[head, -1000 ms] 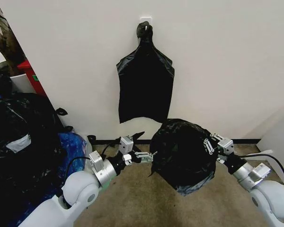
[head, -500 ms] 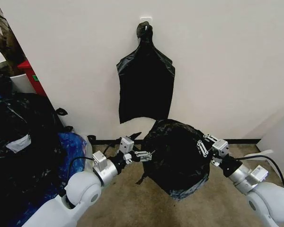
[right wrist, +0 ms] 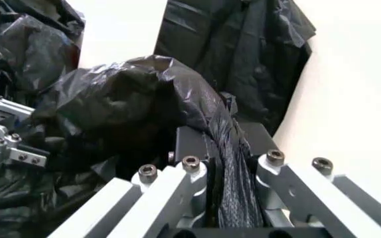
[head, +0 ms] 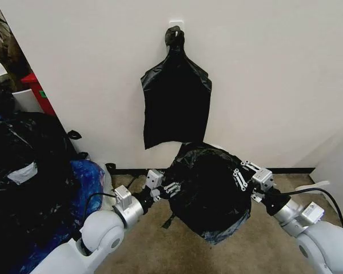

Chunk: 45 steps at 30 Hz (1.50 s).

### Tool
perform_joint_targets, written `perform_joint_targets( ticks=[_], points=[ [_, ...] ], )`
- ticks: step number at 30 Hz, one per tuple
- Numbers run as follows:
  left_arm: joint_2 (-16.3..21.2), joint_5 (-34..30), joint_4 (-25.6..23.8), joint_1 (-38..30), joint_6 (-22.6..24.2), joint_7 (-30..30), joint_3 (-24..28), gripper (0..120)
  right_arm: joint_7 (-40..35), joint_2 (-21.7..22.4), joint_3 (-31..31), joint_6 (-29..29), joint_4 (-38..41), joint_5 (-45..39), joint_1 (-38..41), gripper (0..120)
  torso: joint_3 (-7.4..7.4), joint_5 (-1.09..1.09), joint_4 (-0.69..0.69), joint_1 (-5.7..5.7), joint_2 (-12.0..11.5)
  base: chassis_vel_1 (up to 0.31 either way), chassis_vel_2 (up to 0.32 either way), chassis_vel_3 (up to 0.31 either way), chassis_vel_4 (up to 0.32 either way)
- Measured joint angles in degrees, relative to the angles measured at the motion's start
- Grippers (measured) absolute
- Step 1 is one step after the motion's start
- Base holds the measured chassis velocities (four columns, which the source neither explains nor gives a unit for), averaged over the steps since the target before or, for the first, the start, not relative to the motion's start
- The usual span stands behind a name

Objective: Place the garbage bag over the trash bin.

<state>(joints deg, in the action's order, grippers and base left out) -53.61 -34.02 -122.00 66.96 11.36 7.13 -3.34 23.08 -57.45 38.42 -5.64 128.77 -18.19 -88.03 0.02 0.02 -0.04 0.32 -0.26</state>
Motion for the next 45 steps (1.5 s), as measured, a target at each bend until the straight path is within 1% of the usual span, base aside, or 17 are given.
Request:
perform_joint_targets(
  ticks=[3, 5, 7, 9, 10, 15, 16, 17, 20, 21, 23, 24, 27, 30, 35, 41, 45],
  points=[
    [0.02, 0.00, -0.07, 0.02, -0.03, 0.08, -0.01, 24, -0.02, -0.04, 0.06, 0.00, 0.09, 0.02, -0.12, 3, 0.00, 0.00, 0.00, 0.00, 0.00, 0.000, 0.000, 0.000, 0.000],
    [0.01, -0.12, -0.27, 0.05, -0.21, 0.12, -0.09, 12, -0.08, -0.17, 0.17, 0.04, 0.33, 0.13, -0.36, 3, 0.00, 0.00, 0.00, 0.00, 0.00, 0.000, 0.000, 0.000, 0.000],
    [-0.01, -0.21, -0.44, 0.16, -0.25, 0.13, -0.18, 8, -0.11, -0.24, 0.24, 0.06, 0.48, 0.24, -0.46, 4, 0.00, 0.00, 0.00, 0.00, 0.00, 0.000, 0.000, 0.000, 0.000],
    [-0.07, -0.32, -0.60, 0.39, -0.27, 0.15, -0.29, 7, -0.21, -0.33, 0.33, 0.02, 0.79, 0.31, -0.60, 15, 0.00, -0.01, 0.01, 0.00, 0.00, 0.000, 0.000, 0.000, 0.000],
    [-0.07, -0.32, -0.60, 0.39, -0.27, 0.15, -0.29, 7, -0.21, -0.33, 0.33, 0.02, 0.79, 0.31, -0.60, 15, 0.00, -0.01, 0.01, 0.00, 0.00, 0.000, 0.000, 0.000, 0.000],
    [-0.44, -0.39, -0.70, 0.63, -0.43, 0.11, -0.24, 6, -1.45, -0.50, 0.31, -0.09, 1.64, 0.65, -1.01, 32, 0.00, -0.01, 0.01, 0.00, 0.00, 0.000, 0.000, 0.000, 0.000],
    [-0.57, -0.39, -0.72, 0.71, -0.46, -0.08, -0.22, 6, -2.20, -0.58, 0.25, 0.03, 2.09, 0.69, -1.22, 39, 0.00, -0.01, 0.00, 0.00, 0.00, 0.000, 0.000, 0.000, 0.000],
    [-0.57, -0.39, -0.72, 0.71, -0.46, -0.08, -0.22, 6, -2.20, -0.58, 0.25, 0.03, 2.09, 0.69, -1.22, 39, 0.00, -0.01, 0.00, 0.00, 0.00, 0.000, 0.000, 0.000, 0.000],
    [-0.87, -0.39, -0.72, 0.87, -0.42, -0.65, -0.12, 5, -3.64, -0.65, 0.52, 0.30, 2.97, 0.59, -1.64, 52, 0.00, -0.02, 0.00, 0.00, 0.00, 0.000, 0.000, 0.000, 0.000],
    [-0.88, -0.38, -0.70, 0.85, -0.41, -0.78, -0.12, 5, -3.74, -0.61, 0.60, 0.34, 3.05, 0.50, -1.69, 54, 0.00, -0.01, 0.00, 0.00, 0.00, 0.000, 0.000, 0.000, 0.000],
    [-0.99, -0.42, -0.47, 0.67, -0.29, -1.89, -0.36, 5, -4.10, -0.09, 1.14, 0.72, 3.57, -0.94, -2.04, 65, 0.00, 0.00, 0.00, 0.00, 0.00, 0.000, 0.000, 0.000, 0.000],
    [-0.99, -0.42, -0.47, 0.67, -0.29, -1.89, -0.36, 5, -4.10, -0.09, 1.14, 0.72, 3.57, -0.94, -2.04, 65, 0.00, 0.00, 0.00, 0.00, 0.00, 0.000, 0.000, 0.000, 0.000],
    [-1.11, -0.88, -0.40, 0.74, -0.25, -3.13, -0.97, 5, -4.24, 0.44, 1.26, 1.40, 4.16, -2.97, -2.16, 75, 0.00, -0.01, 0.01, 0.00, 0.00, 0.000, 0.000, 0.000, 0.000],
    [-1.32, -2.26, -0.23, 0.75, -0.24, -4.56, -1.67, 5, -4.14, 0.88, 1.27, 2.18, 4.83, -5.50, -2.52, 90, 0.00, -0.01, 0.01, 0.00, 0.00, 0.000, 0.000, 0.000, 0.000],
    [-1.53, -4.42, -0.40, 0.56, -0.22, -5.12, -2.56, 5, -3.34, 1.60, 1.69, 2.45, 4.04, -6.38, -2.95, 100, 0.00, -0.02, 0.00, 0.00, -0.01, 0.000, 0.000, 0.000, 0.000],
    [-1.52, -4.39, -1.16, 0.79, -0.99, -3.90, -2.94, 5, -4.64, 2.44, 2.33, 2.99, 1.05, -4.85, -2.06, 100, 0.00, 0.00, 0.00, 0.00, -0.01, 0.000, 0.000, 0.000, 0.000],
    [-1.58, -4.25, -0.95, 1.13, -1.39, -3.94, -3.48, 5, -5.91, 3.37, 3.05, 3.62, 1.71, -5.69, -2.80, 100, 0.00, 0.00, 0.00, 0.00, -0.01, 0.000, 0.000, 0.000, 0.000]
  ],
)
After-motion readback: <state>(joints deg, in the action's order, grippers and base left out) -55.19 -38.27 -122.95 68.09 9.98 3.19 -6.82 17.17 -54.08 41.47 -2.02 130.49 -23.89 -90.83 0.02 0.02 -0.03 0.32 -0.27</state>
